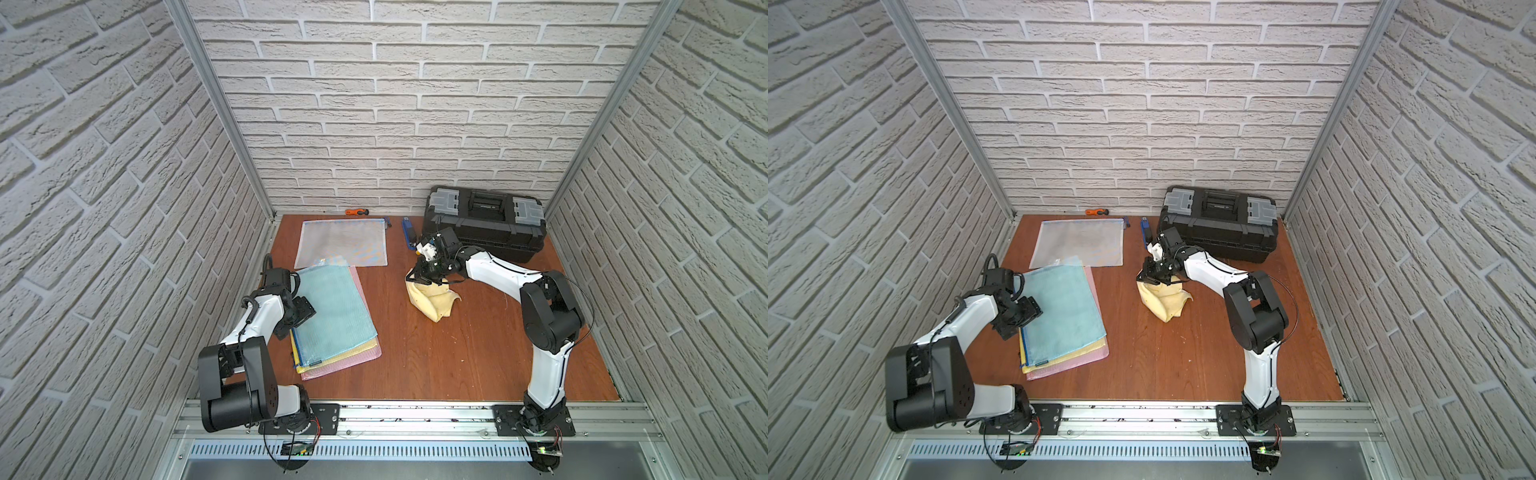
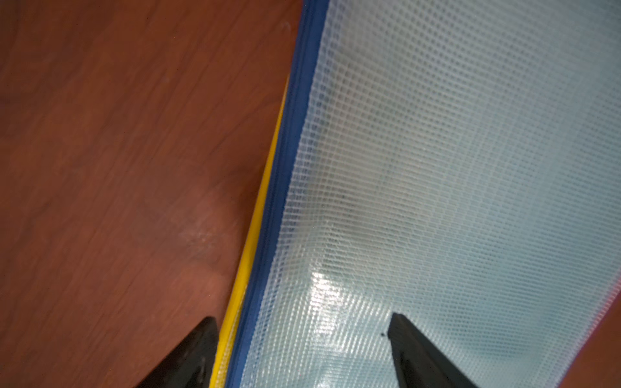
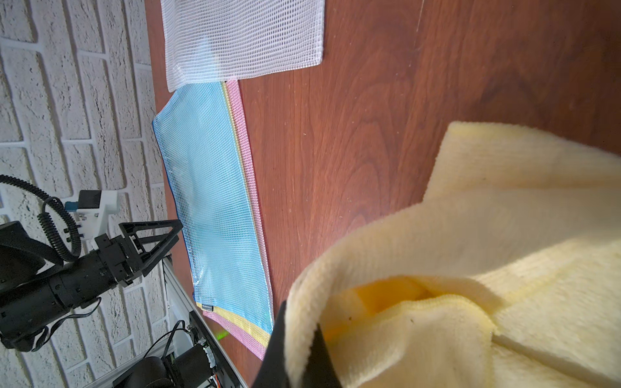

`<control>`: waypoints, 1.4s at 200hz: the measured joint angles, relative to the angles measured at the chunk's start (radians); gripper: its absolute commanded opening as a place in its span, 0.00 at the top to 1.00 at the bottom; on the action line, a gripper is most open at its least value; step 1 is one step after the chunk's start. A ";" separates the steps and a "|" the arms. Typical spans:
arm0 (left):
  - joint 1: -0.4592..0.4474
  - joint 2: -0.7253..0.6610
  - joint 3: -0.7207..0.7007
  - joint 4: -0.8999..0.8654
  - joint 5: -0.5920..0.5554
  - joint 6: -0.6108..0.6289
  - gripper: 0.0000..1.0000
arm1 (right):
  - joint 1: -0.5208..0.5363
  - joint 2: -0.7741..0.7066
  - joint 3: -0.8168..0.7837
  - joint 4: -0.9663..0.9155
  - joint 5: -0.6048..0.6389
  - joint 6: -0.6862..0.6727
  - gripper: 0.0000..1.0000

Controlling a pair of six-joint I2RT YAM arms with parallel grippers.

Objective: Wipe the document bag
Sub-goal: Pick up the document bag.

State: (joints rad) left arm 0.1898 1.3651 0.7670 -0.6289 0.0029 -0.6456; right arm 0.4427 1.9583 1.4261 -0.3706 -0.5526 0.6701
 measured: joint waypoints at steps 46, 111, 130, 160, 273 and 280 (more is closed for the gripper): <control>0.002 0.044 0.006 0.024 0.000 0.010 0.23 | 0.000 0.000 0.000 -0.018 0.002 -0.023 0.98; 0.002 0.093 0.007 0.077 0.017 0.021 0.37 | 0.000 0.000 -0.013 -0.038 0.010 -0.032 0.98; 0.002 0.106 0.011 0.085 0.029 0.021 0.37 | 0.000 0.000 -0.013 -0.042 0.013 -0.036 0.98; 0.002 0.112 0.012 0.097 0.035 0.021 0.43 | 0.000 0.000 -0.013 -0.050 0.014 -0.042 0.98; 0.001 0.093 0.008 0.127 0.078 0.017 0.73 | 0.000 -0.006 -0.032 -0.065 0.017 -0.050 0.98; 0.001 0.092 0.005 0.130 0.081 0.016 0.77 | 0.000 -0.006 -0.034 -0.066 0.017 -0.050 0.98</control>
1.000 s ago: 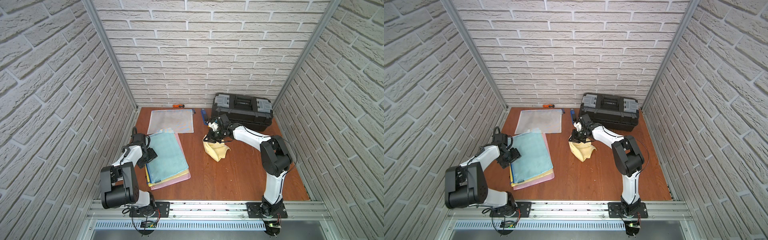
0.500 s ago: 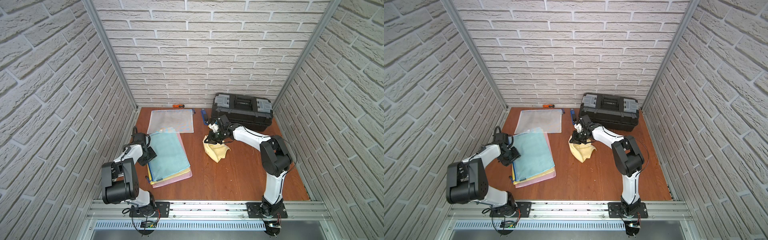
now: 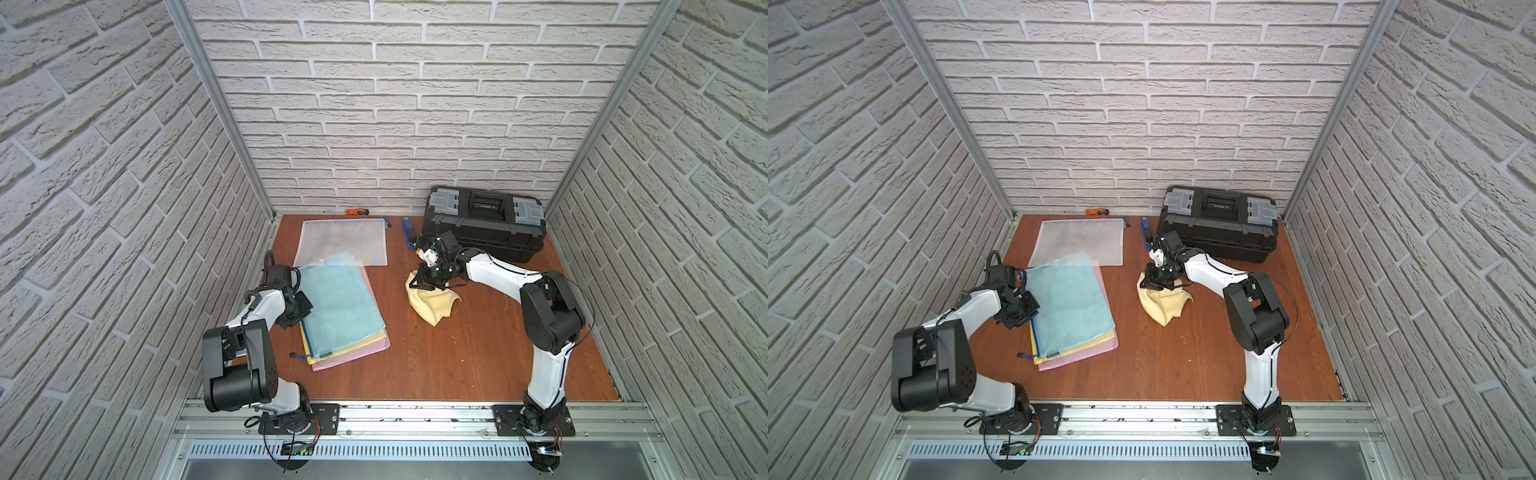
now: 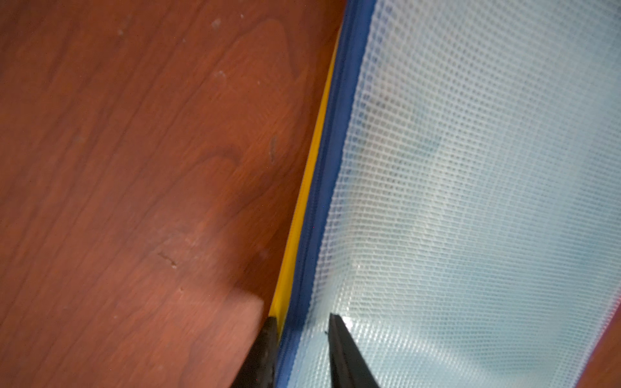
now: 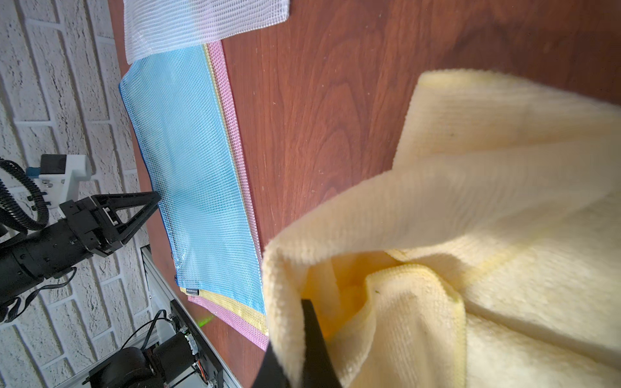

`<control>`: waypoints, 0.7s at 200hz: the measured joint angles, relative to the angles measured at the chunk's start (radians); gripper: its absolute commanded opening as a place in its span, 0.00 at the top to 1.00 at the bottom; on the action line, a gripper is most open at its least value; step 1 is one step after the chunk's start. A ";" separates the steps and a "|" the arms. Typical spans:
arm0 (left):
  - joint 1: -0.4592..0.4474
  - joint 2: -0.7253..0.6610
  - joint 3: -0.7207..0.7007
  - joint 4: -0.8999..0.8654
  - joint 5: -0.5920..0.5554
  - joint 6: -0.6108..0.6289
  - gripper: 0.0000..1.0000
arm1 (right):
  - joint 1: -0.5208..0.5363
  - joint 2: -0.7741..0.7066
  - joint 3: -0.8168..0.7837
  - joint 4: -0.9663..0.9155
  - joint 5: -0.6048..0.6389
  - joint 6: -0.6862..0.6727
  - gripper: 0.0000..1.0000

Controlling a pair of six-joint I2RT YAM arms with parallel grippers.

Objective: Wipe the document bag
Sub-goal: Pick up the document bag.

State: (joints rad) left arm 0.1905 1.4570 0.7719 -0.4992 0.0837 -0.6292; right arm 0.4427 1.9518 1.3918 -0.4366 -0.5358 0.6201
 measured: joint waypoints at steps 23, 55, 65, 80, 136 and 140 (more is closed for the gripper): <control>0.000 -0.001 -0.014 0.006 0.012 -0.002 0.86 | 0.000 -0.005 -0.014 -0.003 0.003 0.000 0.98; -0.002 -0.001 -0.021 0.014 0.031 -0.003 1.00 | 0.000 -0.020 -0.024 -0.003 0.010 0.000 0.98; -0.002 -0.001 -0.021 0.017 0.036 -0.003 1.00 | 0.000 -0.026 -0.026 -0.003 0.011 0.000 0.98; -0.003 -0.001 -0.021 0.018 0.040 -0.007 1.00 | 0.000 -0.035 -0.027 -0.003 0.015 0.000 0.98; -0.025 -0.094 0.013 -0.055 0.049 -0.007 1.00 | 0.000 -0.060 -0.028 -0.016 0.022 0.001 0.98; -0.027 -0.106 0.023 -0.068 0.050 -0.007 1.00 | 0.000 -0.061 -0.029 -0.017 0.023 0.001 0.98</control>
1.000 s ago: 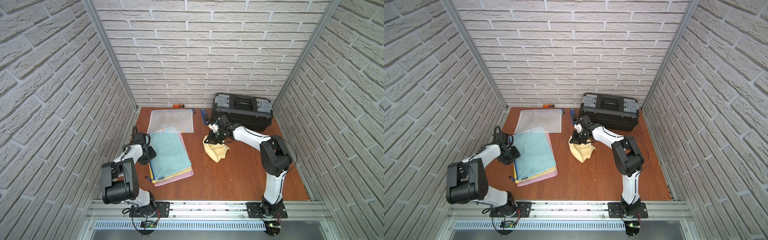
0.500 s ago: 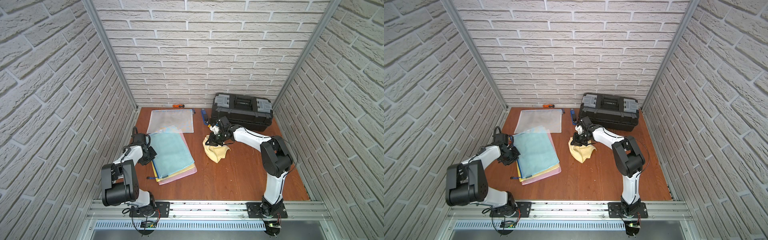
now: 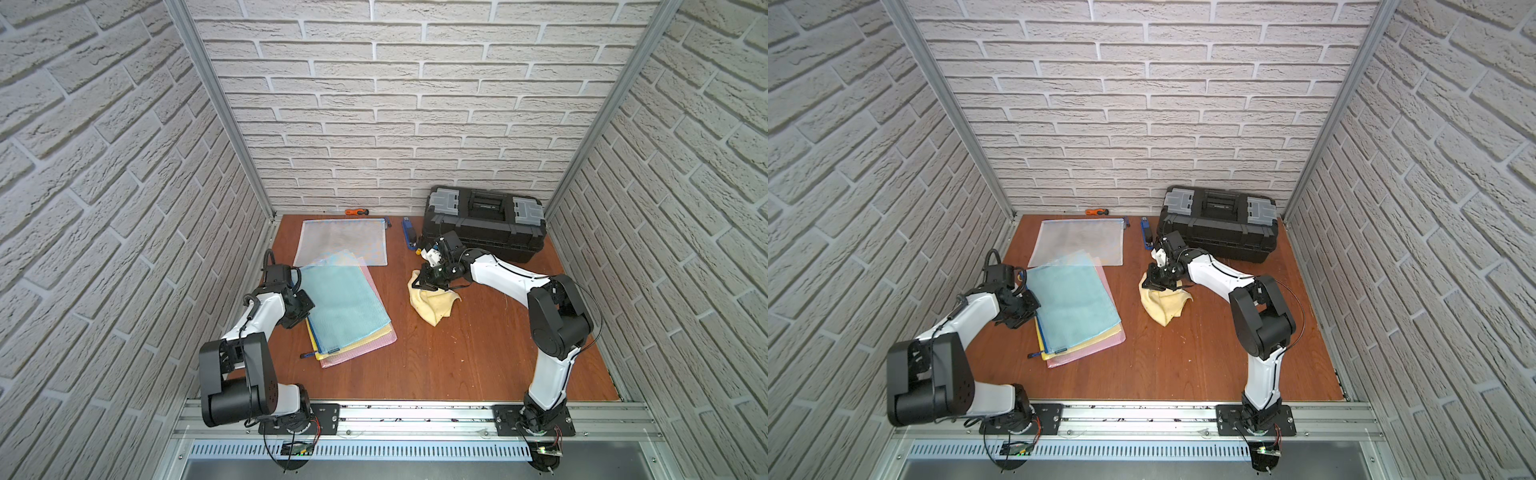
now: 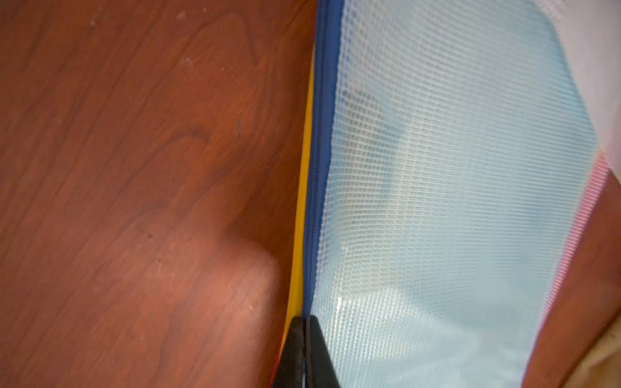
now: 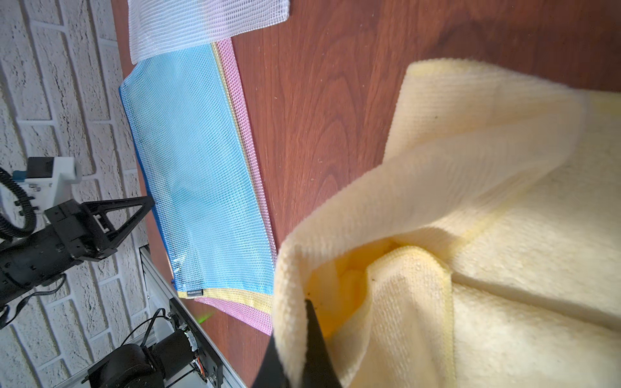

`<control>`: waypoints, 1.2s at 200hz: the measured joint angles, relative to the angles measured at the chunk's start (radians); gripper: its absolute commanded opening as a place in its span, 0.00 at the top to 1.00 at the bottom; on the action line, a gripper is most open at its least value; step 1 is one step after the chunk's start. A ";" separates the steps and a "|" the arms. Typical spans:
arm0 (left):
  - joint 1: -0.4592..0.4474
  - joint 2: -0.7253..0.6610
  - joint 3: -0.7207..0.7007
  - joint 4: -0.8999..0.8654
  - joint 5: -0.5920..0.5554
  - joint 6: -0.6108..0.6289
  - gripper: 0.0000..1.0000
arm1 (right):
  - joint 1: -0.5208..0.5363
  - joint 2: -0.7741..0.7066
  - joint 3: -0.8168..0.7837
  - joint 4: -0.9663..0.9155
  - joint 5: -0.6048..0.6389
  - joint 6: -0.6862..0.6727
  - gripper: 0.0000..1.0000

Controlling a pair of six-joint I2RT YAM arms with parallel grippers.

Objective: Wipe the document bag
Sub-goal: Pick up the document bag, then place the document bag at the center of the board.

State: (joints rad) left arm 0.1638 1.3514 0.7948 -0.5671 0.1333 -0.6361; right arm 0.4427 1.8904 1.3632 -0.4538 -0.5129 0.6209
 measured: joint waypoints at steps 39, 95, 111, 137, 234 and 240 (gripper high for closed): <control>-0.008 -0.098 0.105 -0.119 0.010 0.009 1.00 | 0.000 -0.031 -0.015 -0.004 0.003 0.004 0.98; -0.036 -0.149 0.075 -0.185 0.092 -0.010 1.00 | 0.000 -0.105 -0.045 -0.043 0.037 0.003 0.98; -0.076 -0.175 0.056 -0.190 0.105 -0.036 1.00 | 0.001 -0.132 -0.047 -0.068 0.058 0.000 0.98; -0.210 -0.219 0.098 -0.179 0.103 -0.102 1.00 | -0.003 -0.195 -0.047 -0.136 0.101 -0.013 0.98; -0.812 0.296 0.357 0.284 0.139 -0.413 1.00 | -0.319 -0.664 0.044 -0.466 0.248 -0.095 0.98; -0.837 0.347 0.404 0.298 0.148 -0.420 1.00 | -0.329 -0.682 0.063 -0.486 0.256 -0.101 0.98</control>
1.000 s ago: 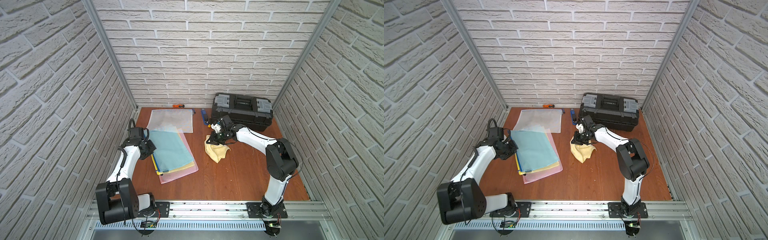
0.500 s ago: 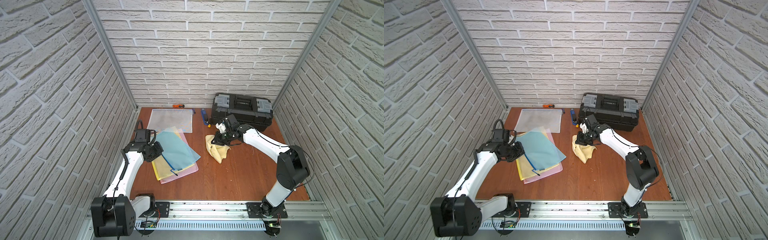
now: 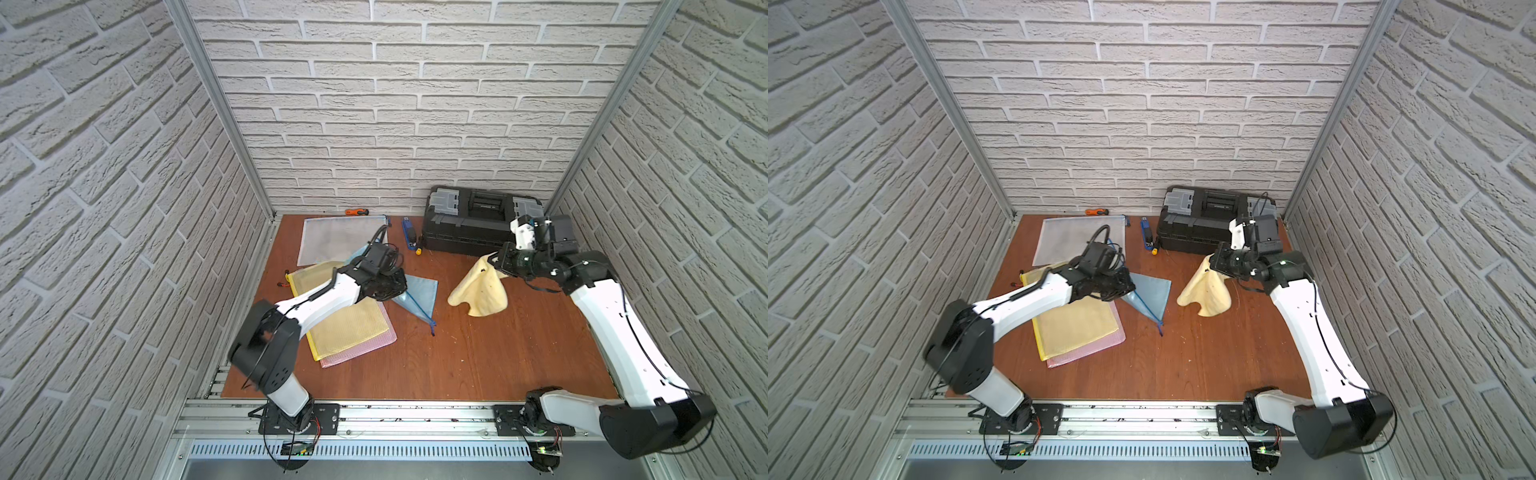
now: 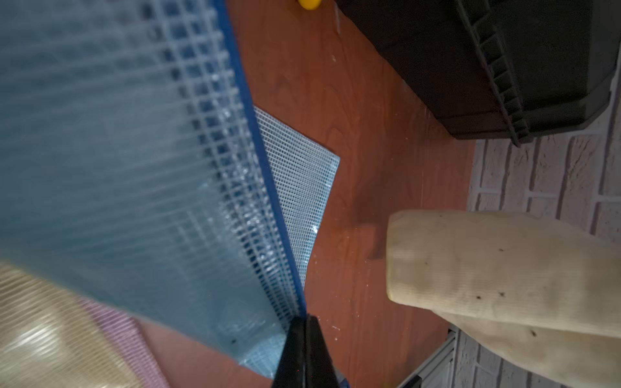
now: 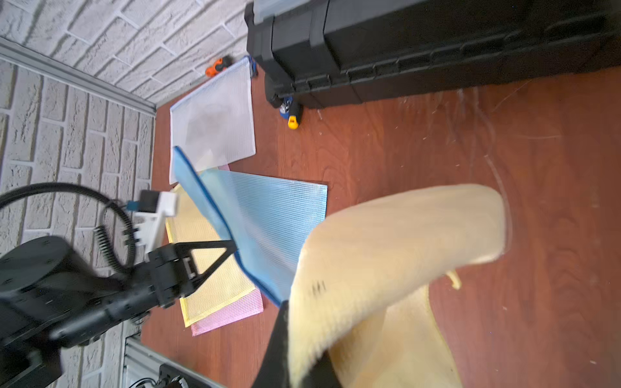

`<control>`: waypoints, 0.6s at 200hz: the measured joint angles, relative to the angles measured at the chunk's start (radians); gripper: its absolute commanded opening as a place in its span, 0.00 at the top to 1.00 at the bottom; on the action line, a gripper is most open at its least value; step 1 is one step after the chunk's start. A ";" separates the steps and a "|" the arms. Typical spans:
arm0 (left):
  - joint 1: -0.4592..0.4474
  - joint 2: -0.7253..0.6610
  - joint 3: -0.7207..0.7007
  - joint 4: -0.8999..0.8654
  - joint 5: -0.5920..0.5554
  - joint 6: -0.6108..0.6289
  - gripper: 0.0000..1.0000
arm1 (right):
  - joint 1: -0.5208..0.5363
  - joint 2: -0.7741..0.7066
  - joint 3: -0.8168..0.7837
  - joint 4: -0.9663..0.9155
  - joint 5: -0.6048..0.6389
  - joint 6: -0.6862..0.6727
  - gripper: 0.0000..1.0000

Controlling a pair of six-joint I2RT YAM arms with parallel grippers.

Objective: Wipe the document bag
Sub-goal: Place the document bag at the center of the board.

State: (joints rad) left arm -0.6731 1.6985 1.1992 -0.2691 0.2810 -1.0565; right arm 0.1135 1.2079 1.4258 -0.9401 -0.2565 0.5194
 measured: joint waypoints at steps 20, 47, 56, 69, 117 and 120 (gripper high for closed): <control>-0.075 0.116 0.151 0.067 0.029 -0.027 1.00 | -0.021 -0.031 0.050 -0.043 0.022 -0.016 0.98; -0.150 0.161 0.241 0.201 0.071 -0.103 1.00 | -0.030 -0.026 0.071 -0.082 0.034 -0.035 0.98; -0.172 0.161 0.241 0.238 0.078 -0.132 1.00 | -0.032 -0.014 0.079 -0.101 0.036 -0.042 0.98; -0.202 0.161 0.233 0.263 0.071 -0.165 1.00 | -0.034 0.002 0.089 -0.116 0.040 -0.053 0.98; -0.261 0.120 0.126 0.223 0.027 -0.232 1.00 | -0.035 0.044 0.120 -0.149 0.042 -0.083 0.98; -0.261 0.114 0.120 0.215 0.027 -0.236 1.00 | -0.035 0.046 0.122 -0.151 0.039 -0.084 0.98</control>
State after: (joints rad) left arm -0.9340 1.8122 1.3193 -0.0544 0.3080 -1.2922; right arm 0.0784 1.2541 1.5478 -1.0912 -0.2176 0.4351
